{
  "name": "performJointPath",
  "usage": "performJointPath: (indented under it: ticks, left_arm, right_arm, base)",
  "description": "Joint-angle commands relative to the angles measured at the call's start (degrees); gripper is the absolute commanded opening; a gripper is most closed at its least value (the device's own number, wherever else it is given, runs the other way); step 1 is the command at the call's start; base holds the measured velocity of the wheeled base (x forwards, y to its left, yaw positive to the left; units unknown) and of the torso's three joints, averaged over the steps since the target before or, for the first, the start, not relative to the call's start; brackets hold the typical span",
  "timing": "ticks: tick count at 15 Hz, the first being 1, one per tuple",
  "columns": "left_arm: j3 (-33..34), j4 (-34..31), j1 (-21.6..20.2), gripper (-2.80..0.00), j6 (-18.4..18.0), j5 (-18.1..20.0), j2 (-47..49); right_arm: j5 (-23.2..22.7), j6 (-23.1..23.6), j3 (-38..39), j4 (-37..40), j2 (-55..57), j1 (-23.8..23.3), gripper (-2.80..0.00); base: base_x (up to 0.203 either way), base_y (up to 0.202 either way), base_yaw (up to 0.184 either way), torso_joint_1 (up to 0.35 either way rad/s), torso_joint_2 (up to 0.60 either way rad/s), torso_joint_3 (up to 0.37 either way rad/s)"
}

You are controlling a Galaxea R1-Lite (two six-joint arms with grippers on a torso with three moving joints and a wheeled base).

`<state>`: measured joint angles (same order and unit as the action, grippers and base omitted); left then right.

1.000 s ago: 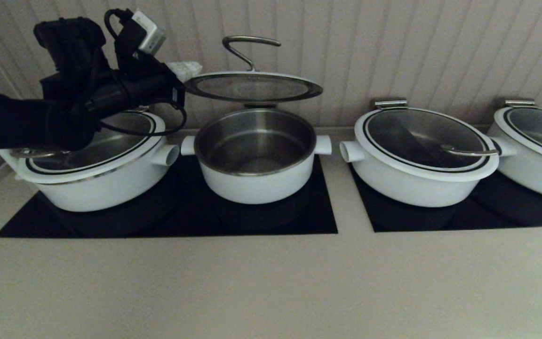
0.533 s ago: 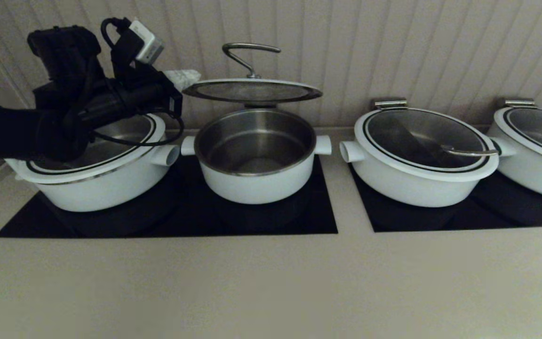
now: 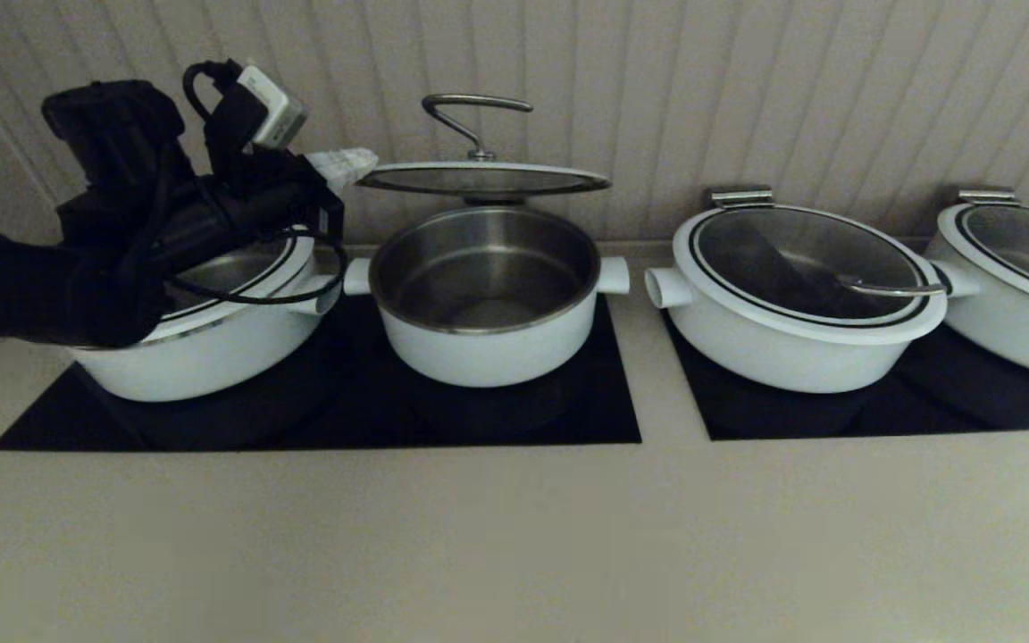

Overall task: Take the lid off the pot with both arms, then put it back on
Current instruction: Close the pot lid

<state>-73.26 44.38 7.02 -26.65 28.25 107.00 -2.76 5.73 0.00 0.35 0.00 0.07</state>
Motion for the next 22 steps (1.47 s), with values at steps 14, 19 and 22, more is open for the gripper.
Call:
performJointPath:
  ticks: [14, 19, 22]
  left_arm:
    - [9.7, 11.9, 0.0, -2.80, 0.1, 0.0, 0.3]
    - [14.3, 16.4, 0.0, -2.80, 0.1, -0.2, 0.3]
    - [15.3, 17.1, 0.0, -2.80, 0.0, -0.2, 0.4]
  right_arm:
    - [-0.1, 0.1, 0.0, 0.0, 0.1, 0.0, -2.80]
    - [-0.1, 0.1, 0.0, 0.0, 0.0, 0.0, -2.80]
    - [-0.1, 0.1, 0.0, 0.0, 0.1, 0.0, -2.80]
  base:
    - [0.000, 0.000, 0.000, 0.000, 0.00, 0.000]
    - [0.000, 0.000, 0.000, 0.000, 0.00, 0.000]
    - [0.000, 0.000, 0.000, 0.000, 0.00, 0.000]
